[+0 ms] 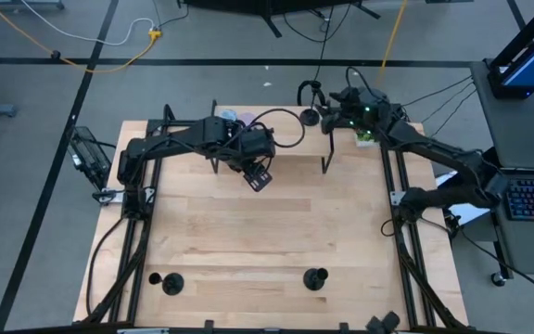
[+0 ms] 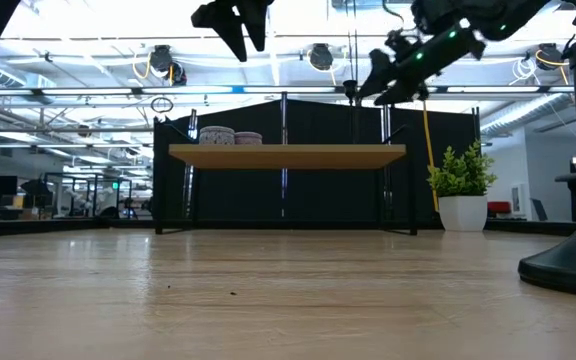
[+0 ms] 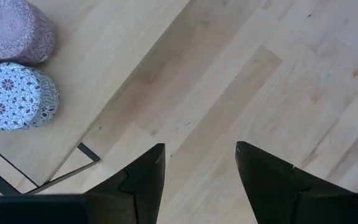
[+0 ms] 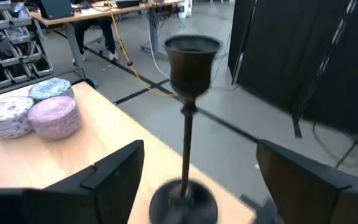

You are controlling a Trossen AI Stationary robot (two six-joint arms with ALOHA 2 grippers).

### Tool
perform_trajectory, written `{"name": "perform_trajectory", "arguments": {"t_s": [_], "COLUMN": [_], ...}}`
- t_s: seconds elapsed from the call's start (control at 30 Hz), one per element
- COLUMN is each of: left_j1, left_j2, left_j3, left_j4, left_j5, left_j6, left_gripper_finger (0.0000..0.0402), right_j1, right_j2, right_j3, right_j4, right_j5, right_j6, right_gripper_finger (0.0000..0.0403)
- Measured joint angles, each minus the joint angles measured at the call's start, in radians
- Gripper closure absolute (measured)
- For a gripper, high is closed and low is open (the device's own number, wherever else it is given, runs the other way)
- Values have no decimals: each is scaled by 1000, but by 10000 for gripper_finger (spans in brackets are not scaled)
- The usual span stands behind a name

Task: Pick & Place candle stick holders
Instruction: Put the left black candle holder on the shelf

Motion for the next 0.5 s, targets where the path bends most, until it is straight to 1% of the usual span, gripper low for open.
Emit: {"name": "perform_trajectory", "arguments": {"t_s": [0.13,0.23,0.4,0.5], "left_j1": [-15,-37,-84,-118], "left_j2": [0,0,0,0], "left_j3": [0,0,0,0], "left_j4": [-11,-12,-12,-12], "left_j5": [0,0,-2,-18], "left_j6": [-31,-49,-90,-128], "left_gripper_finger": [201,201,201,201], "right_j1": [10,27,74,113], "right_j2": [-95,-171,-285,-343], "right_j3": [0,0,0,0], "right_j4": [-162,-280,-448,-534], "right_j5": [0,-9,-121,-155], "right_j6": [68,83,108,135], "right_gripper_finger": [89,96,120,143]}}
